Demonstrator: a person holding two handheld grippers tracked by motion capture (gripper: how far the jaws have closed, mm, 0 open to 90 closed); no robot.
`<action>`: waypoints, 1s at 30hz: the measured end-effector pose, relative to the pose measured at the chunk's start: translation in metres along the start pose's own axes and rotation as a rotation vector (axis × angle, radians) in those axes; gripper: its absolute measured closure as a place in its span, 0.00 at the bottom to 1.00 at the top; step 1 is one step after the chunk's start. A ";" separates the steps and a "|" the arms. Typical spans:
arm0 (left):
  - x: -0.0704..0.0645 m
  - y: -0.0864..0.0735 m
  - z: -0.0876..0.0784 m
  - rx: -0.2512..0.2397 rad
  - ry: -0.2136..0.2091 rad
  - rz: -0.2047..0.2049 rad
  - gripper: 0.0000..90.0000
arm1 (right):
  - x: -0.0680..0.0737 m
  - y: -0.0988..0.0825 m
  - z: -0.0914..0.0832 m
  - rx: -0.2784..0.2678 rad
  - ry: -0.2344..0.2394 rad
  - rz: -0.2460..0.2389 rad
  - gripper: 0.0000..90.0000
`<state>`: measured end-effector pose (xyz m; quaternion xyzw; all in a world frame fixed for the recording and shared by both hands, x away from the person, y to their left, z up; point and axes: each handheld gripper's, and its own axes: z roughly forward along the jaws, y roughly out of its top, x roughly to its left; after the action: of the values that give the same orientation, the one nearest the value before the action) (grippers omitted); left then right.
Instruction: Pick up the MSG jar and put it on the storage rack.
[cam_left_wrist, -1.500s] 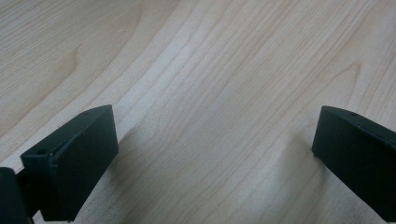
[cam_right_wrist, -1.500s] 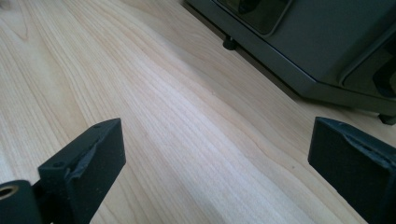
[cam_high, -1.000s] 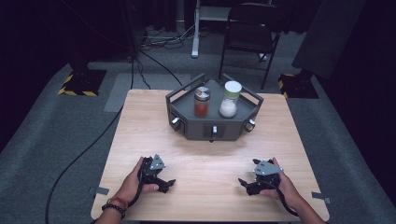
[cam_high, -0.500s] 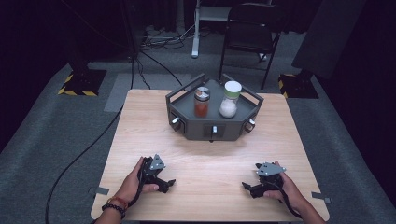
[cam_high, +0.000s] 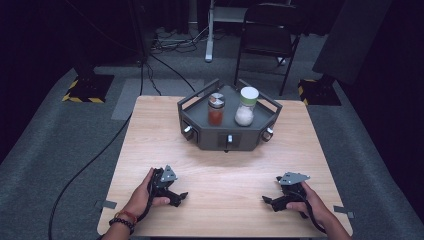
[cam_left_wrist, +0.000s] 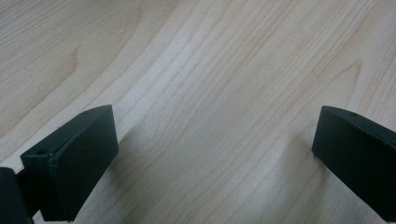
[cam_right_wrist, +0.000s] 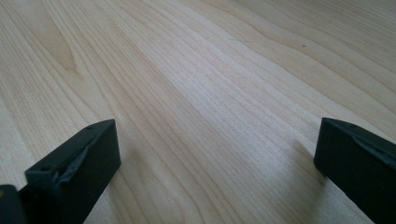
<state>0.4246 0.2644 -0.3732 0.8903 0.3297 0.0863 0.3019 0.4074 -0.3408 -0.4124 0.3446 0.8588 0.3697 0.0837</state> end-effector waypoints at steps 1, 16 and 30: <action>0.000 0.000 0.000 -0.001 0.001 0.001 0.00 | 0.000 0.000 0.000 0.000 0.000 0.000 0.00; 0.001 0.000 0.000 0.000 -0.002 0.004 0.00 | 0.001 0.000 0.000 0.000 -0.004 0.005 0.00; 0.001 0.000 0.000 -0.001 -0.003 0.004 0.00 | 0.001 -0.001 -0.001 0.000 -0.010 0.010 0.00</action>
<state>0.4255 0.2646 -0.3733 0.8911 0.3274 0.0859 0.3024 0.4051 -0.3413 -0.4121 0.3509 0.8567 0.3683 0.0859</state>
